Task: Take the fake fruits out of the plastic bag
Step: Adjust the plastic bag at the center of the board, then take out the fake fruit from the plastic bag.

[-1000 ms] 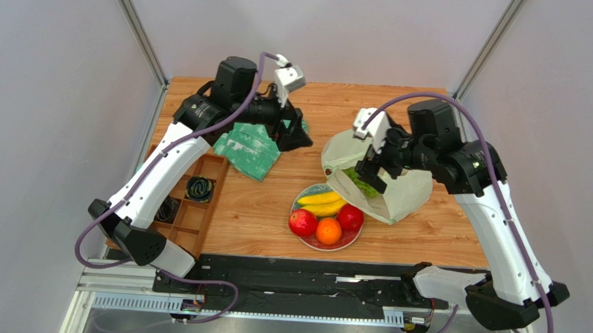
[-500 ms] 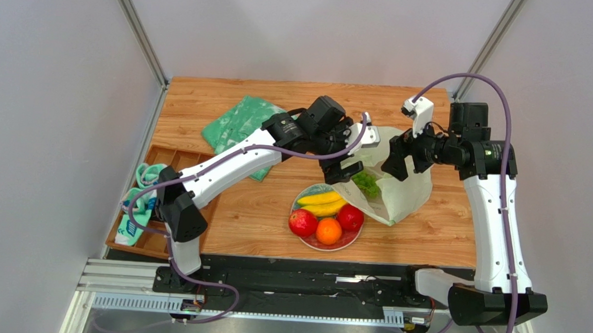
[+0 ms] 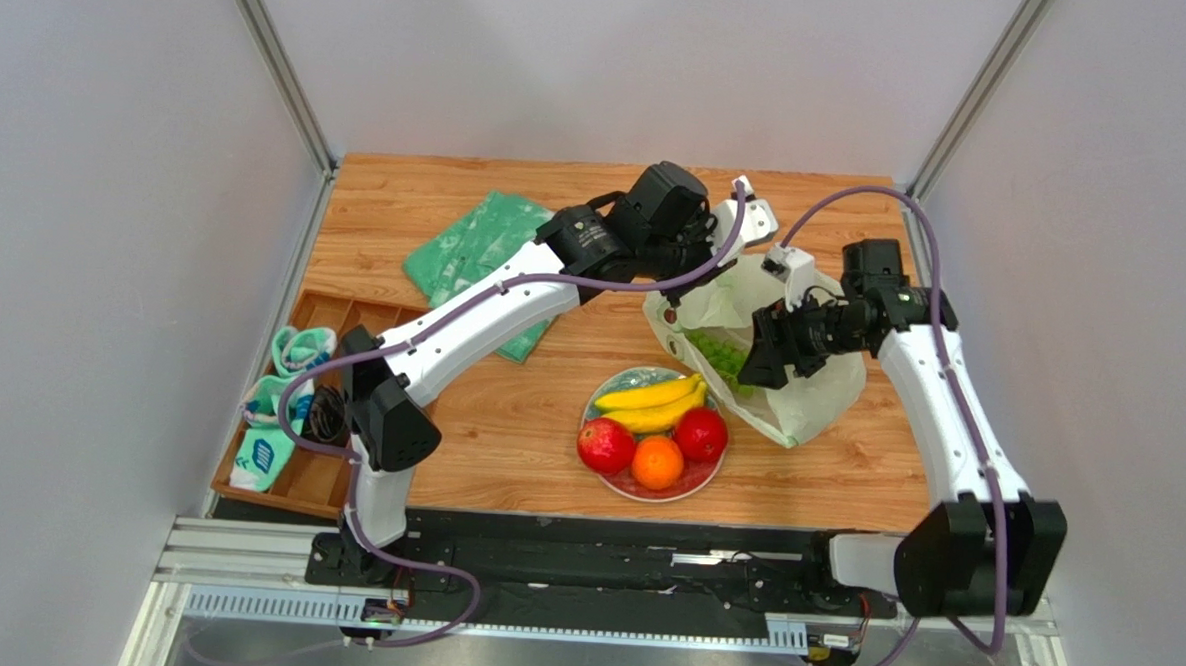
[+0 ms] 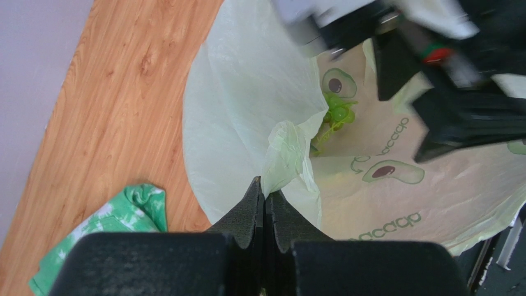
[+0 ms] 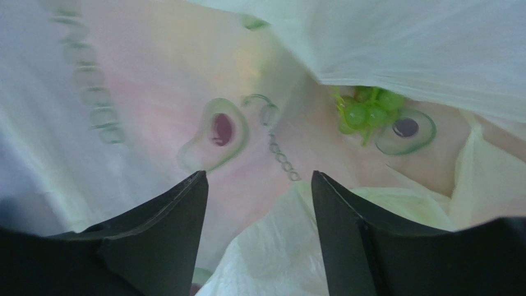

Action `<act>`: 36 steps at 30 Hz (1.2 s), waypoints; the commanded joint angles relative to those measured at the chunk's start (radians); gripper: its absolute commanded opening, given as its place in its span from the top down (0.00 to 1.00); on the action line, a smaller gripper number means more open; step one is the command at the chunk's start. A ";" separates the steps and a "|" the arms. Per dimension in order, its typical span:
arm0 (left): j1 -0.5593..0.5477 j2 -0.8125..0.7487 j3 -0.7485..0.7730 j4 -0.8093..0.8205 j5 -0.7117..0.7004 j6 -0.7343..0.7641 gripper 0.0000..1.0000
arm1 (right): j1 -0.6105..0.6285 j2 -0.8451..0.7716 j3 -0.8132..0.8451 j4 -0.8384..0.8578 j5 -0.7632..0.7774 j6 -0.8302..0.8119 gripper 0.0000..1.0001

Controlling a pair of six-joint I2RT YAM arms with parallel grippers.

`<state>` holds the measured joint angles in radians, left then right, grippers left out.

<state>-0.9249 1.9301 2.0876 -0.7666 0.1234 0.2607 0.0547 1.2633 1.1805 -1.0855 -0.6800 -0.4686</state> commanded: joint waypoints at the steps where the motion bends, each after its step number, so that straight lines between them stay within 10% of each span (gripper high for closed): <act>1: 0.003 -0.097 -0.020 0.013 -0.001 -0.072 1.00 | -0.015 0.117 0.002 0.147 0.253 -0.005 0.37; 11: 0.000 -0.169 -0.024 0.007 0.235 -0.057 1.00 | -0.193 -0.300 -0.101 -0.385 0.387 -0.295 0.37; 24: 0.006 -0.169 -0.122 0.024 -0.042 -0.098 1.00 | -0.031 0.200 0.171 0.038 0.235 -0.048 0.36; 36: 0.017 -0.171 -0.256 0.039 0.031 -0.120 1.00 | 0.023 0.435 0.274 0.249 0.269 0.229 0.04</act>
<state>-0.9138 1.7836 1.8111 -0.7525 0.1211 0.1783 0.0719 1.6344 1.3811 -0.9485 -0.4168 -0.3687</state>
